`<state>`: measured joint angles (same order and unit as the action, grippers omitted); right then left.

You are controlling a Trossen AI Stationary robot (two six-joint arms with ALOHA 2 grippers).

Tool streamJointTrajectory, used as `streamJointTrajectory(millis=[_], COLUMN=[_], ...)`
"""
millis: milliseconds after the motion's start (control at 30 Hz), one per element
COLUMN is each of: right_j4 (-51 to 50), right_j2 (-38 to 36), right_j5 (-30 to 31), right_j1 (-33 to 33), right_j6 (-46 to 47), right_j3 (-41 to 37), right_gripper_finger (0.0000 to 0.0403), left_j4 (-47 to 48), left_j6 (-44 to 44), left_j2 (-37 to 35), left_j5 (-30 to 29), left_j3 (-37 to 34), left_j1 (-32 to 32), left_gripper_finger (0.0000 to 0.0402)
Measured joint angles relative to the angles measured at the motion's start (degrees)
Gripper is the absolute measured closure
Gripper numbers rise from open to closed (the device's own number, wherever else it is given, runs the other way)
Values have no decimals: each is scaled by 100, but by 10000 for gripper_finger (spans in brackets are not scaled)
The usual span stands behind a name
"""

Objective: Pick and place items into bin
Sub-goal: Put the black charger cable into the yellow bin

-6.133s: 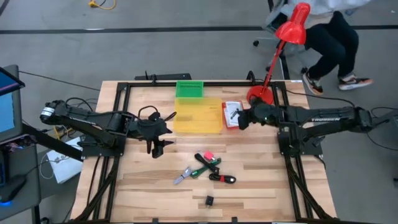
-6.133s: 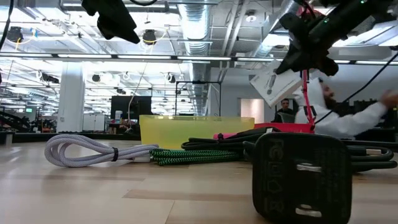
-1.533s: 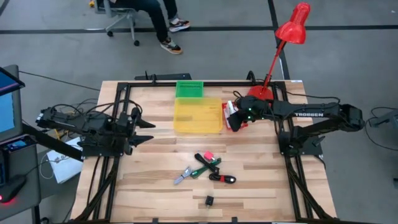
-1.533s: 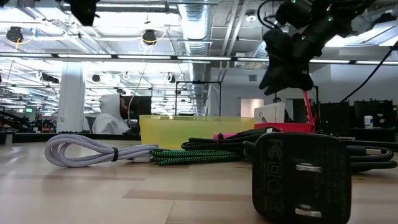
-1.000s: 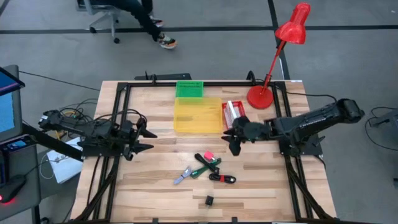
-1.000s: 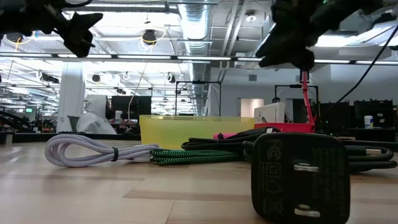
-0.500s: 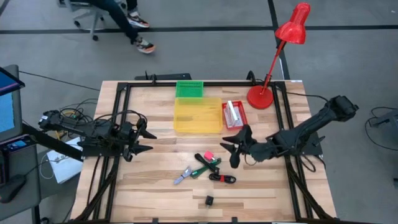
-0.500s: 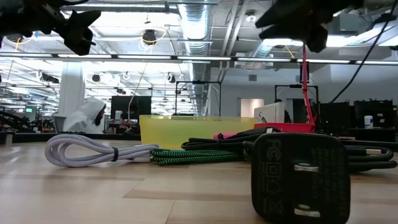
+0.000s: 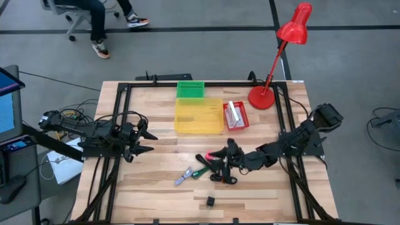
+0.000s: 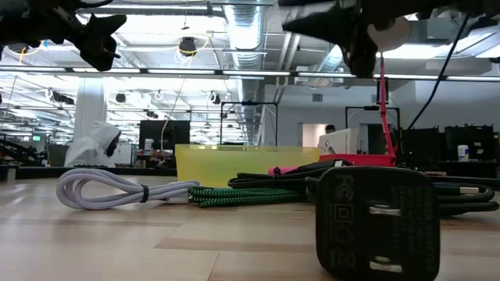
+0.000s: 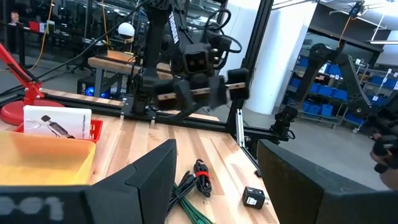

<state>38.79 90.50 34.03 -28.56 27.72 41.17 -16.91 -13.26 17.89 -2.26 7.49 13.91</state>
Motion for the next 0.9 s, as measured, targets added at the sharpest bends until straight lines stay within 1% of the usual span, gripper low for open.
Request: streamJointTrajectory(millis=[100,200,300,433,533,633,900], right_j4=[-45,-568,-1745,-3607,-4628,-4972,-6025], right_j2=[81,80,78,117,315,492,974], right_j5=[-556,-672,-673,-694,-733,-924,-1414], right_j1=[-72,-192,-296,-397,-462,-519,-516], right_j6=[-14,85,432,1242,1613,1631,1735], right_j3=[45,197,481,1012,1409,1862,2742], right_gripper_finger=[278,278,282,291,297,302,305], left_j4=[44,90,85,81,73,62,42], left_j6=[0,-2,-2,-2,-2,-2,-4], left_j2=[0,0,0,0,1,8,11], left_j5=[-1,-2,-4,-2,-4,-7,-7], left_j3=[0,0,0,0,0,0,0], left_j1=[0,-2,-2,-2,-2,-2,-2], left_gripper_finger=[187,187,187,187,187,187,187])
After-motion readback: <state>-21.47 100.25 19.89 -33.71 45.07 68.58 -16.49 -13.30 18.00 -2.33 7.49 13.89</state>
